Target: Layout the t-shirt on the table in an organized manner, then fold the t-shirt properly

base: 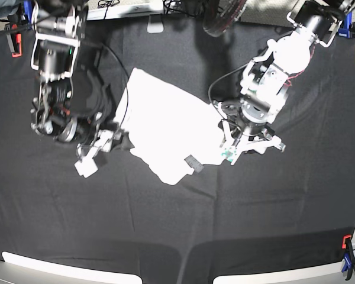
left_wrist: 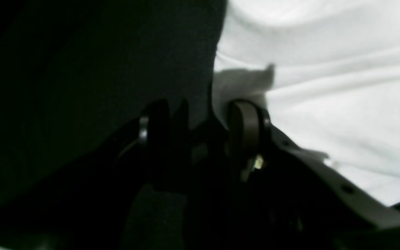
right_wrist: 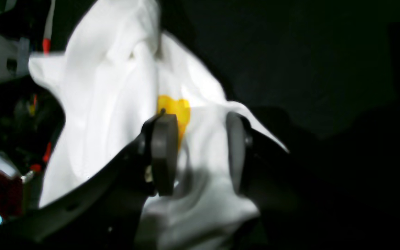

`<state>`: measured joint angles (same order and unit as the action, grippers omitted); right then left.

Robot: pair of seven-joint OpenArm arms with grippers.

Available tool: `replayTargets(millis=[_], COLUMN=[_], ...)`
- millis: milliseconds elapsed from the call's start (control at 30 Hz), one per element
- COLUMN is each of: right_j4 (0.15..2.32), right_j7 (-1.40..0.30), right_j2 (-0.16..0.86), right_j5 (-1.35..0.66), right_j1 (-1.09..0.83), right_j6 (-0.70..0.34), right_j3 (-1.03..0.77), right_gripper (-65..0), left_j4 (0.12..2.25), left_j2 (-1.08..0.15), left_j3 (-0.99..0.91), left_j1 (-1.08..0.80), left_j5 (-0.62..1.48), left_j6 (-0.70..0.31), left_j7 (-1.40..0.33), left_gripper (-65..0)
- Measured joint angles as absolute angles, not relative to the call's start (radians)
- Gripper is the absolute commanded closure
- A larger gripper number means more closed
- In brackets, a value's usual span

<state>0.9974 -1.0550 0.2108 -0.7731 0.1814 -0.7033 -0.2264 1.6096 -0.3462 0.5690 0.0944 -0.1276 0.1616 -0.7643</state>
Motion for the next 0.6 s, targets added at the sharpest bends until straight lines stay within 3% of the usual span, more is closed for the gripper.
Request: replayTargets(millis=[400, 600], right_j4=[1.439, 1.595], right_j7=[-1.077, -1.110], right_j2=[0.202, 0.202], right_j5=[-0.756, -0.728], right_j1=[-0.158, -0.240], right_j6=[-0.706, -0.699], right_j3=[-0.196, -0.192], right_gripper=[-23.5, -23.5], left_j4=[1.610, 1.671], left_j2=[-0.346, -0.347], left_j3=[0.569, 0.569], left_j1=[0.094, 0.094], left_j5=[-0.127, -0.128], left_j6=[0.162, 0.162], left_j7=[-0.785, -0.825], left_gripper=[-26.0, -26.0])
